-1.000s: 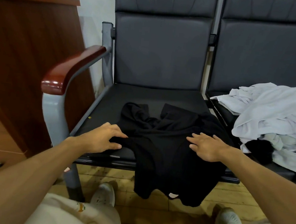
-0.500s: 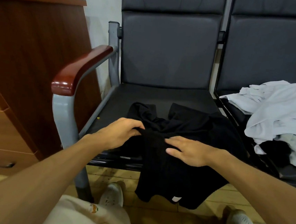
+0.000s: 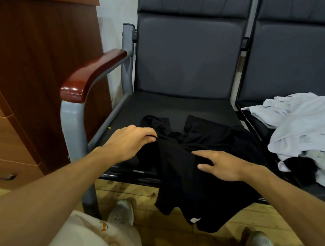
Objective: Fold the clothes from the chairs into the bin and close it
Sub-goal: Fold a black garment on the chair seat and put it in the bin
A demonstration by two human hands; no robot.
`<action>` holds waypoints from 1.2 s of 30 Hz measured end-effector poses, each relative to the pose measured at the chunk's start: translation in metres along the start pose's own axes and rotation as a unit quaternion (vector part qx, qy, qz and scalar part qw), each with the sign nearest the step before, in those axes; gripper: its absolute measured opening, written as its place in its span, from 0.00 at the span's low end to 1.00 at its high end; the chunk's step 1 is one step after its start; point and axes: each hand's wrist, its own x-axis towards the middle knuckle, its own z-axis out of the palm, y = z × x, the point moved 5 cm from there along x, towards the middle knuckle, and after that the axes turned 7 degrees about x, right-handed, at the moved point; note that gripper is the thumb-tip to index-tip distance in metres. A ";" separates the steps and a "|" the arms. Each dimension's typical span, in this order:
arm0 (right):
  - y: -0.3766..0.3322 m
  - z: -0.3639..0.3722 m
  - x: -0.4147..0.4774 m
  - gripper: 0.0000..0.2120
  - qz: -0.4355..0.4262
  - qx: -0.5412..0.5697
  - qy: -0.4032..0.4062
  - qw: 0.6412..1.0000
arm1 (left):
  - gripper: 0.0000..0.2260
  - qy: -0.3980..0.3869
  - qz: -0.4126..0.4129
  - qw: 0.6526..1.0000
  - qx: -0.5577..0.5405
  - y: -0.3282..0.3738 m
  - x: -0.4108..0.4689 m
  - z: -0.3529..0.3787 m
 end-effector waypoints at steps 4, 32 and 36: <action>-0.004 -0.023 -0.011 0.18 -0.028 -0.017 0.092 0.995 | 0.09 -0.071 0.040 0.995 0.060 -0.006 0.001 0.017; 0.059 -0.041 -0.082 0.30 0.016 -0.105 0.020 0.994 | 0.06 0.021 0.010 1.000 -0.011 0.021 0.014 -0.008; 0.055 -0.050 -0.086 0.15 -0.007 -0.090 0.093 0.992 | 0.08 0.033 -0.001 0.999 0.036 0.026 0.014 -0.011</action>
